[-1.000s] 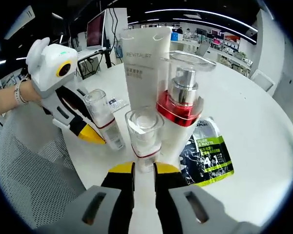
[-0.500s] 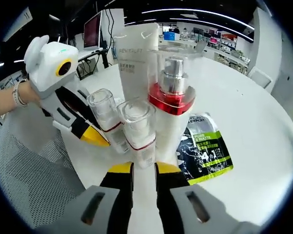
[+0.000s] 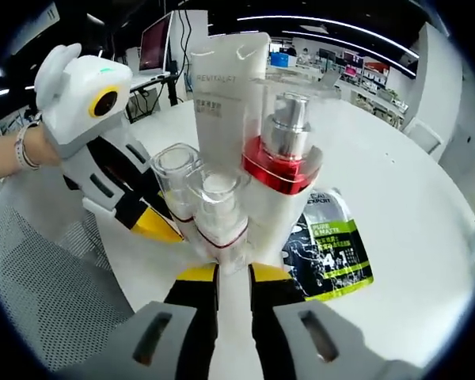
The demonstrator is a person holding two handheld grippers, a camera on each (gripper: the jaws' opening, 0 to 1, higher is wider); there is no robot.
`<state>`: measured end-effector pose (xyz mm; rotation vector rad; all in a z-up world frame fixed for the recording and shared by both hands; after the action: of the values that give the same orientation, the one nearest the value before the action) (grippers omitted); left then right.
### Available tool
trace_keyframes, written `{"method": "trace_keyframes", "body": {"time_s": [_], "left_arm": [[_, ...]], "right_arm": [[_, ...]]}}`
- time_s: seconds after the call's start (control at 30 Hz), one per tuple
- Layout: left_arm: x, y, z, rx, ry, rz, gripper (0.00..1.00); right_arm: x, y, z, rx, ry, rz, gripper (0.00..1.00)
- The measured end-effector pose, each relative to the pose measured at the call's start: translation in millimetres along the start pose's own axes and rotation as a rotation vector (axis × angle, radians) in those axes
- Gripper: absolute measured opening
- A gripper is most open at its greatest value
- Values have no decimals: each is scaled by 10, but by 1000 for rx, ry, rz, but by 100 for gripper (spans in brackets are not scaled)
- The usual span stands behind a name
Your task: Arrange the skincare products in the storage area until every visible bottle or jar stands upright without overlapping.
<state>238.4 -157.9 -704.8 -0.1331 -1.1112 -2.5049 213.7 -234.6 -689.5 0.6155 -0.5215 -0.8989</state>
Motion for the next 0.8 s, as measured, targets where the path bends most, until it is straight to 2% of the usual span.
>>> {"method": "trace_keyframes", "body": {"time_s": [0.1,0.23,0.33,0.8], "left_arm": [[0,6,-7,2,2,0,5],[-5,22,-12,3,8,-10,5],[-9,54,-7,21,16,-16,4],[13,58,-26,25,18,-14,5]], "right_arm": [[-37,17,-18,7,18,0,16],[-28,56,-23,14,8,16,16],[-30,54,-29,16,12,11,16],[-29,27,-33,4,8,36,14]]}}
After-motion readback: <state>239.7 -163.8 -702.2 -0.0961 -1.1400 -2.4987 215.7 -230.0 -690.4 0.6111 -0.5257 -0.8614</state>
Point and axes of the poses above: the point that each gripper's makers call its tool centre point, and the gripper's own axes: z roughly backward along the fingers, x roughly to its right, y roughly out of its top, the point moved 2 cm from there along z, roughly backward along the fingers, and after that the axes turned 11 degrees about z, right-handed, at the moved point
